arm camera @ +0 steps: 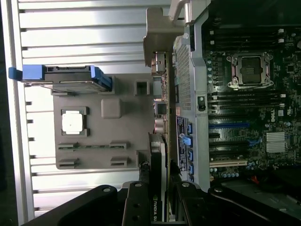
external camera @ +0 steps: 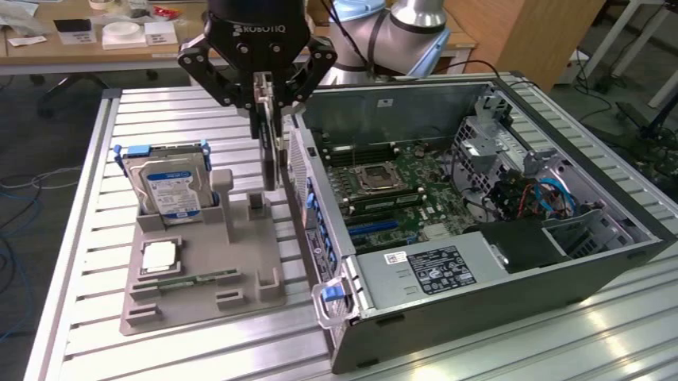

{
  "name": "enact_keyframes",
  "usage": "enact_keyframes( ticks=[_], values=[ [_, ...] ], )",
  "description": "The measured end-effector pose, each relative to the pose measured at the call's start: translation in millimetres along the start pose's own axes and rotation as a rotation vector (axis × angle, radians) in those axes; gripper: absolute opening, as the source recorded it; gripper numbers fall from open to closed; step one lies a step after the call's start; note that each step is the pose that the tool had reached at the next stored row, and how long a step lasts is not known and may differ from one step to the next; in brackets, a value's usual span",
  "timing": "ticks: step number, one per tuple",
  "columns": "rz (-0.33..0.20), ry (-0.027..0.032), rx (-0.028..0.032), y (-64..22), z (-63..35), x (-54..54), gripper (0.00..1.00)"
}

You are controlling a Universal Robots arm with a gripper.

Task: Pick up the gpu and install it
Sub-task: 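Pick up the gpu and move the gpu toward the slot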

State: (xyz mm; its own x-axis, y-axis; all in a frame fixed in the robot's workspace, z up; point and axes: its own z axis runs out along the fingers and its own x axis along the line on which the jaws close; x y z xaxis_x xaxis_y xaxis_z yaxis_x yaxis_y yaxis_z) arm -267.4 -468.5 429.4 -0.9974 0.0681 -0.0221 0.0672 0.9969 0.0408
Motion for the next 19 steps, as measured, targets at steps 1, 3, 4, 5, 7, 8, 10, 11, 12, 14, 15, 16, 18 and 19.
enact_keyframes(
  ticks=[1, 3, 4, 5, 7, 8, 10, 11, 12, 14, 15, 16, 18, 19],
  values=[
    [0.0, -0.0001, -0.0001, 0.1, 0.1, -2.0, 0.27],
    [0.0, 0.0, -0.0001, 0.4, 0.2, -5.6, 0.27],
    [0.0, 0.0, 0.0, 0.5, 0.2, -6.9, 0.27],
    [0.0, -0.0001, -0.0001, 0.6, 0.2, -7.9, 0.27],
    [0.0, -0.0001, -0.0001, 0.7, 0.3, -9.3, 0.27],
    [0.0, 0.0, 0.0, 0.7, 0.3, -9.8, 0.27],
    [0.0, -0.0001, -0.0001, 0.8, 0.3, -10.6, 0.27],
    [0.0, -0.0001, -0.0001, 0.9, 0.3, -11.0, 0.27],
    [0.0, 0.0, 0.0, 0.9, 0.3, -11.4, 0.27],
    [0.0, -0.0001, -0.0001, 1.0, 0.4, -12.4, 0.27],
    [0.0, 0.0, 0.0, 1.1, 0.3, -12.9, 0.27],
    [0.0, 0.0, 0.0, 1.2, 0.4, -13.5, 0.27],
    [0.0, -0.0001, 0.0, 1.3, 0.4, -14.7, 0.27],
    [0.0, 0.0, 0.0, 1.4, 0.4, -15.3, 0.27]
  ],
)
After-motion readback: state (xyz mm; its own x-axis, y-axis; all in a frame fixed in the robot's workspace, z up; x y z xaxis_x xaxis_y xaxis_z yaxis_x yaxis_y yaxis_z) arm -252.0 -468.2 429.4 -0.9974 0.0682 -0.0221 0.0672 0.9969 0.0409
